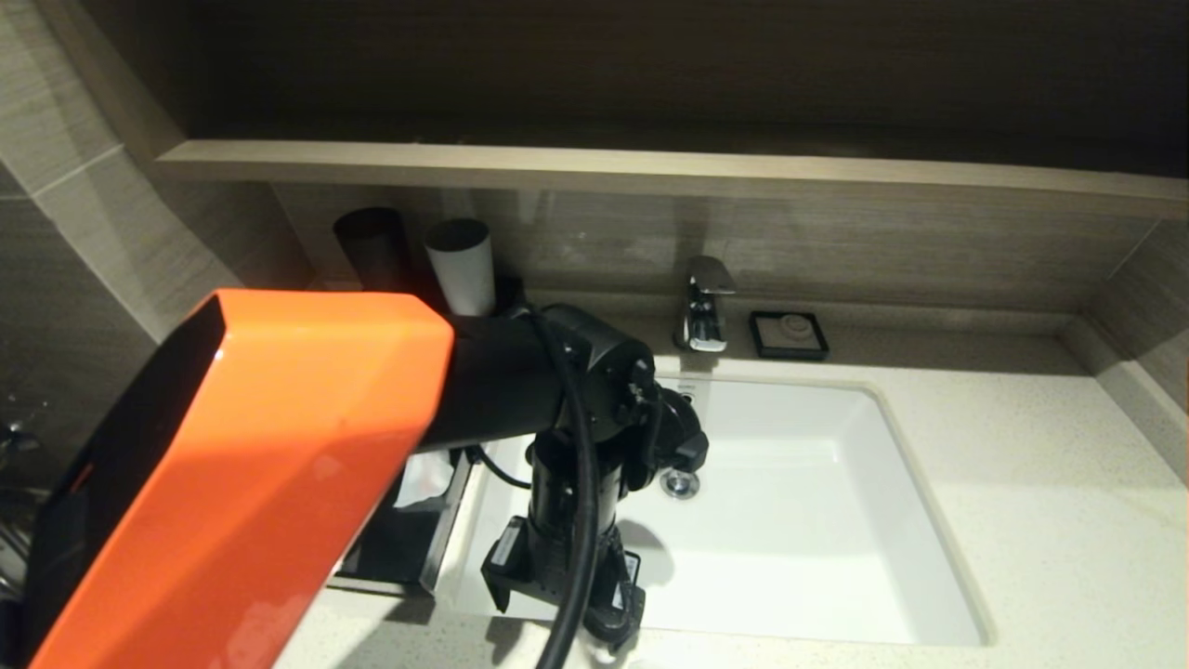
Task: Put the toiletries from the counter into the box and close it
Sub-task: Pick up the bathroom toiletry
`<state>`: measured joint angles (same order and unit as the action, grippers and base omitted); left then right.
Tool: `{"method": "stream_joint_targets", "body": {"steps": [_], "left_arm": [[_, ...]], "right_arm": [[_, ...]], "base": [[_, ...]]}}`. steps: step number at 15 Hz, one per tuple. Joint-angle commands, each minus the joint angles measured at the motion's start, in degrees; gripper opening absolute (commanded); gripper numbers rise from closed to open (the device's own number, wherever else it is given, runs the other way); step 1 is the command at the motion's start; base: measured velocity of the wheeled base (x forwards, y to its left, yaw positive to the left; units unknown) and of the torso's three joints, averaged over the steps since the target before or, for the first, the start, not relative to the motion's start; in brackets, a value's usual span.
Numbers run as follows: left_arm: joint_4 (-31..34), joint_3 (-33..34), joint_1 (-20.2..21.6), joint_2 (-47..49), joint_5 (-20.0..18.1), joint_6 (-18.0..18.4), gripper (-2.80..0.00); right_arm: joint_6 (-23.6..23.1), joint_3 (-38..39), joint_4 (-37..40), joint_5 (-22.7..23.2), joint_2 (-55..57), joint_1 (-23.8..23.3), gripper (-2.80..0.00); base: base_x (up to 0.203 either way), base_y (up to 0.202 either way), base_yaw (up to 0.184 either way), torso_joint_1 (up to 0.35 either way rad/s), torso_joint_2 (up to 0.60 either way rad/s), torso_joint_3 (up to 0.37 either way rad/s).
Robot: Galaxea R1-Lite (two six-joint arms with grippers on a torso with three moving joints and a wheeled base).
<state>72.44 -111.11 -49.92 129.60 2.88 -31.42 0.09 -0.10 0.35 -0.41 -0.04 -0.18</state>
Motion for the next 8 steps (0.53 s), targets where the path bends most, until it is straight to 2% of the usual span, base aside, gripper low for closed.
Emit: {"method": "stream_joint_targets", "body": {"steps": [1,8], "left_arm": [[0.4,0.0,0.1,0.3,0.0,-0.2,0.00],[0.3,0.0,0.2,0.7,-0.2,-0.2,0.00]], "right_arm": [[-0.1,0.0,0.0,0.0,0.0,0.0,-2.80],[0.0,0.0,0.0,0.0,0.0,0.0,-2.80]], "base": [[0.000,0.000,0.000,0.000,0.00,0.000],[0.000,0.000,0.000,0.000,0.00,0.000]]}}
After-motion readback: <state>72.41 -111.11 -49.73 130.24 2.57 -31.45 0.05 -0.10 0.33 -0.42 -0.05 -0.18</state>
